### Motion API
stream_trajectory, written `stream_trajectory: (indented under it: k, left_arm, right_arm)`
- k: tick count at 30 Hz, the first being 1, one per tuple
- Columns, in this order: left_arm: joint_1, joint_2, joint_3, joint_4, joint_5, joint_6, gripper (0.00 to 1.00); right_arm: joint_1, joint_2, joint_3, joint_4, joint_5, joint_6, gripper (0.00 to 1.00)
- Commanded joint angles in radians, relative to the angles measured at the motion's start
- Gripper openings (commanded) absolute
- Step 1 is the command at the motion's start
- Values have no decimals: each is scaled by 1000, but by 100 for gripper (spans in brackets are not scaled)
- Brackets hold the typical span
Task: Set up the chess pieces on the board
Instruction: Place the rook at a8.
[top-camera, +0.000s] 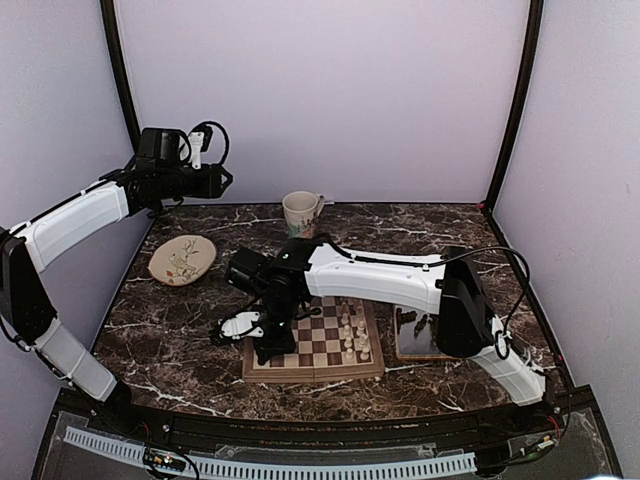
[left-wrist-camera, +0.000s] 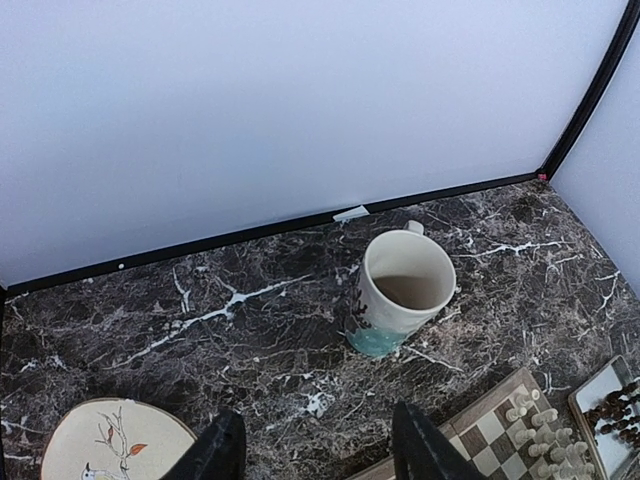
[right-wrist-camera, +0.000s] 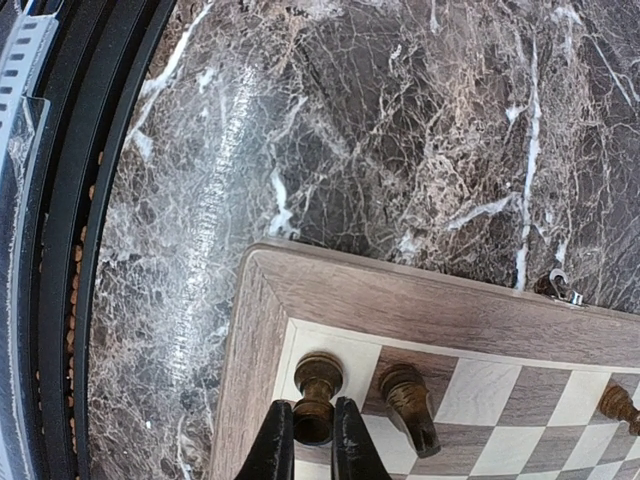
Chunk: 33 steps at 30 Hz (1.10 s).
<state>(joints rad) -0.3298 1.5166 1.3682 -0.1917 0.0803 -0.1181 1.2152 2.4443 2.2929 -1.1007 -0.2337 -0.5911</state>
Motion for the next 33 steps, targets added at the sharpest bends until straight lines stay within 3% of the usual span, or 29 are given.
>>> stream_trajectory:
  k: [1,12,23,26,33]
  left_arm:
    - [1,-13,14,-3,25,-11,52]
    - [1,-10,16,-6,29,-9,52]
    - [0,-6,18,-8,32,-9,52]
    - [1,-4,16,-8,32,-7,52]
    - [0,12,16,-11,38,-5,52]
  right_arm:
    - [13,31,24,15,4,-3,7]
    - [13,37,25,20,5,-1,13]
    - [13,8,29,23,9,9,27]
    - [13,-10,18,23,13,10,37]
    - [7,-115,-107,45,10,3,37]
